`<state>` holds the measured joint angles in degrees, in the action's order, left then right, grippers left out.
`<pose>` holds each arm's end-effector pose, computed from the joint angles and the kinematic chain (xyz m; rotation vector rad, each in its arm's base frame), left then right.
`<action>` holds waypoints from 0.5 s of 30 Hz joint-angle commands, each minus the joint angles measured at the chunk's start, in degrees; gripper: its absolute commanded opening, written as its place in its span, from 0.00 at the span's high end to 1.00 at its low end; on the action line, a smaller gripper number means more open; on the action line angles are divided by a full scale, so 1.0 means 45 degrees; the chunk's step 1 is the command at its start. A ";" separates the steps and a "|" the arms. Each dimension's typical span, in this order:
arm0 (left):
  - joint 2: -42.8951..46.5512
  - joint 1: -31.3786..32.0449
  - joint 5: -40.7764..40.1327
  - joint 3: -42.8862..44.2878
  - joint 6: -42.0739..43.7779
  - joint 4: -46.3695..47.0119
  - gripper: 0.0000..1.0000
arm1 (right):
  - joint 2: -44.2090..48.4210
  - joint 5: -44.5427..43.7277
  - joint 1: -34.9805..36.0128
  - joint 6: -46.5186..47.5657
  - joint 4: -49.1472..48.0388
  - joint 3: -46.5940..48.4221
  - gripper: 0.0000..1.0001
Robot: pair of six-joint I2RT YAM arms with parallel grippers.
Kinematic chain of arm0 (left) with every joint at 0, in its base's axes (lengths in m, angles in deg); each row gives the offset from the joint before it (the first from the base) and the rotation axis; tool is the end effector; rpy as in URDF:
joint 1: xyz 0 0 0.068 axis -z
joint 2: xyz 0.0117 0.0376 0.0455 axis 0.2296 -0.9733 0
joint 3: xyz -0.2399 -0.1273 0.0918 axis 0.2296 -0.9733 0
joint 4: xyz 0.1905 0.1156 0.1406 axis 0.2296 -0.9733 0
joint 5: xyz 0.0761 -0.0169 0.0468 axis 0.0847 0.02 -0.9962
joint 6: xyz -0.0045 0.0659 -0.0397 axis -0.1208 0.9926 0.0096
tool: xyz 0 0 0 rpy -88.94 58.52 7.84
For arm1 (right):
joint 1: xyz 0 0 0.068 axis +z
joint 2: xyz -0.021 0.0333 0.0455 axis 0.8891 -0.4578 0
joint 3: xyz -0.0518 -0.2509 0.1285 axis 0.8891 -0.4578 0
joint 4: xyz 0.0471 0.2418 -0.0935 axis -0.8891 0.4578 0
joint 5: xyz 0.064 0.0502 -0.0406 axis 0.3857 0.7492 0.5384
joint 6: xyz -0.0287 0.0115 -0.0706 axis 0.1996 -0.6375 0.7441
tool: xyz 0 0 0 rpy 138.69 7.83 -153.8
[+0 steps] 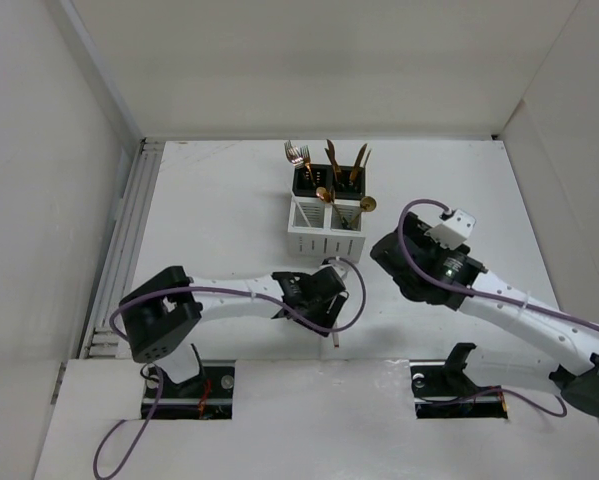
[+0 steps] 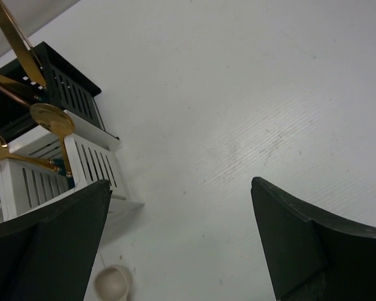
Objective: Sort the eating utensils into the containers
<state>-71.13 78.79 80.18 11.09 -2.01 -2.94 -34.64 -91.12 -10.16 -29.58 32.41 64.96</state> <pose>0.1376 -0.2928 0.1601 0.8260 2.5419 -0.5059 0.1643 0.1185 0.3089 0.6408 1.8650 -0.0917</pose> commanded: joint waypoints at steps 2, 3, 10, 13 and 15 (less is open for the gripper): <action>-0.0535 -0.0047 -0.0851 0.0920 -0.0554 -0.0912 0.37 | 0.1070 -0.0658 0.0108 -0.0359 0.0418 -0.0261 0.02; -0.0712 -0.0047 -0.0851 0.1056 -0.0554 -0.0912 0.38 | 0.1285 -0.0793 0.0108 -0.0360 0.0418 -0.0533 0.02; -0.2451 -0.0047 -0.0578 0.1976 -0.0319 -0.0988 0.48 | 0.2926 -0.0970 0.0108 -0.0360 0.0828 -0.1179 0.02; -0.3405 -0.0047 -0.0054 0.2306 -0.0319 -0.1555 0.84 | 0.3103 -0.1281 0.0108 -0.0360 0.0828 -0.1180 0.02; -0.3779 -0.0047 0.0066 0.2308 -0.0319 -0.1713 0.97 | 0.3220 -0.1400 0.0108 -0.0360 0.0985 -0.1180 0.02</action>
<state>-82.67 78.49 77.42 23.18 -2.93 -6.24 -20.93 -94.34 -10.16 -30.39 34.99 59.78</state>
